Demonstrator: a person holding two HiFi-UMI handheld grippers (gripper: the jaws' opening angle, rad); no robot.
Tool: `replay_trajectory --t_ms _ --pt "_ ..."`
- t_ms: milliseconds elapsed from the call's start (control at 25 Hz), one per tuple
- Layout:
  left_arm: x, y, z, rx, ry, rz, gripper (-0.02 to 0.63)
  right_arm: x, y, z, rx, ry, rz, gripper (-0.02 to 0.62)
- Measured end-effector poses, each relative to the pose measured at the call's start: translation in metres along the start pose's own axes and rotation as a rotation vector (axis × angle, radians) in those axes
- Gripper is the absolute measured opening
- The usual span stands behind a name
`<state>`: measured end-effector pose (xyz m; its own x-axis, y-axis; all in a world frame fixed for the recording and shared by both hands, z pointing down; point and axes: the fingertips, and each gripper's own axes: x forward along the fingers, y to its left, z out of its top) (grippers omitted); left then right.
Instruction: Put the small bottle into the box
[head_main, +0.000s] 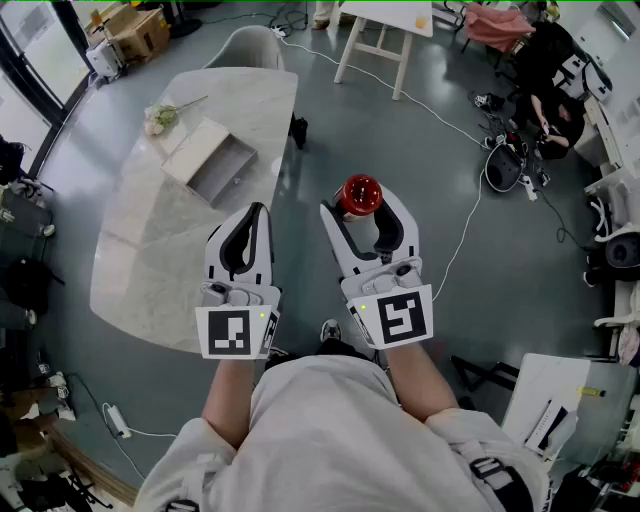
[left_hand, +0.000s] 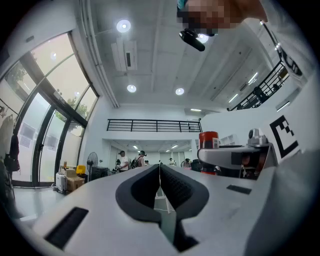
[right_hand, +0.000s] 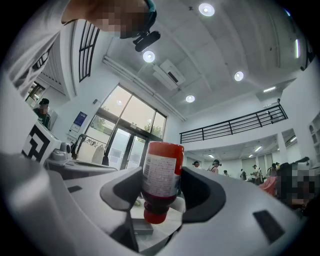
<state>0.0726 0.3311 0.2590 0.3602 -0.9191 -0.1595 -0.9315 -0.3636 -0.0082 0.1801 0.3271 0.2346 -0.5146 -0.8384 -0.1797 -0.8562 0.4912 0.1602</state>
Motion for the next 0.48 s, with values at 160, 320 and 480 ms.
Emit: replay_trajectory --t_ms 160,320,480 --pt "0.003 -0.008 0.0 0.012 -0.006 -0.005 0.025 -0.006 -0.008 0.0 -0.002 -0.006 0.0 0.25" --pt "0.004 -0.018 -0.003 0.013 0.003 -0.01 0.025 -0.013 -0.013 0.0 0.011 -0.012 0.006 0.25" --pt "0.006 -0.028 -0.007 0.01 0.008 -0.015 0.025 -0.018 -0.017 -0.005 0.016 -0.01 0.02 0.251"
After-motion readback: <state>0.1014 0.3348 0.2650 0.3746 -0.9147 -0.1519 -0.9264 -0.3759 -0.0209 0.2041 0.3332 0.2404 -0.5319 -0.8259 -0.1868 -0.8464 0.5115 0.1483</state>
